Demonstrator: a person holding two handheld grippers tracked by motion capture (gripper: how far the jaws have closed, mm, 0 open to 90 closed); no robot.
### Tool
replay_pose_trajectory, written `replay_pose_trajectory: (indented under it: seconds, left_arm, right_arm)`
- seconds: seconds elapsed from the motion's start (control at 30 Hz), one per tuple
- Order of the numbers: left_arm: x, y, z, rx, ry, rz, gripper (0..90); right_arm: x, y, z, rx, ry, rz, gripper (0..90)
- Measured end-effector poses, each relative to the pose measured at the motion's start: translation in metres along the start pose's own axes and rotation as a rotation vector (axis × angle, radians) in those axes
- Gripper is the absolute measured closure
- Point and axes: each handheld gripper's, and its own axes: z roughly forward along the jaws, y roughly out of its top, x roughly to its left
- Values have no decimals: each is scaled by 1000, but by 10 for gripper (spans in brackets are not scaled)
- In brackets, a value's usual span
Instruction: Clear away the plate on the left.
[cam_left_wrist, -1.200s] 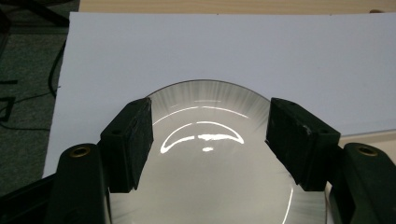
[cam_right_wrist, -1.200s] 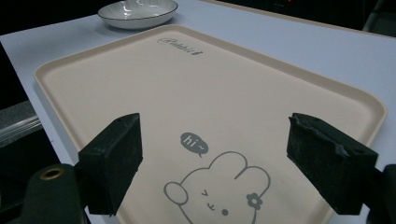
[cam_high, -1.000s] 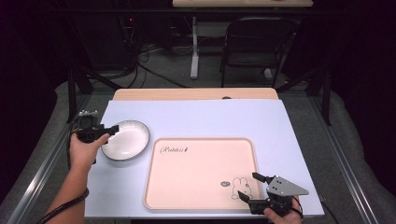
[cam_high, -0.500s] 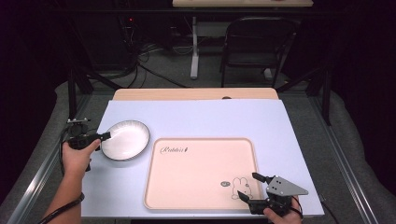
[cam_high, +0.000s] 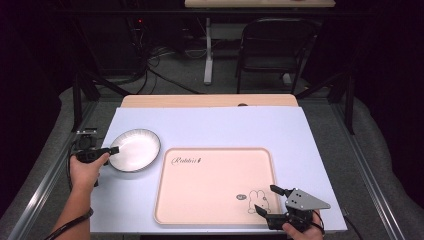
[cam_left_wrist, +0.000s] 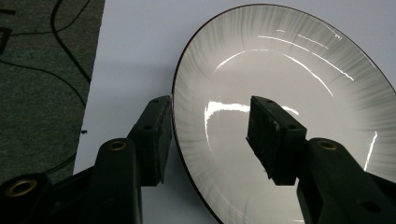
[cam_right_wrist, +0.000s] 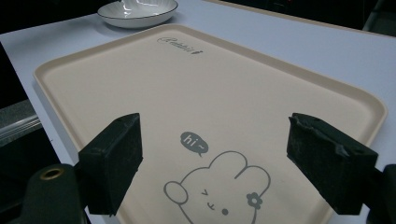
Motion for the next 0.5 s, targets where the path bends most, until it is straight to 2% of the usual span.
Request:
replay_pose_trajectory:
  seconds: [0.5]
  left_arm:
    - [4,-8,14,49,-7,-35,544]
  right_arm:
    - [0,0,0,0,0,0,178]
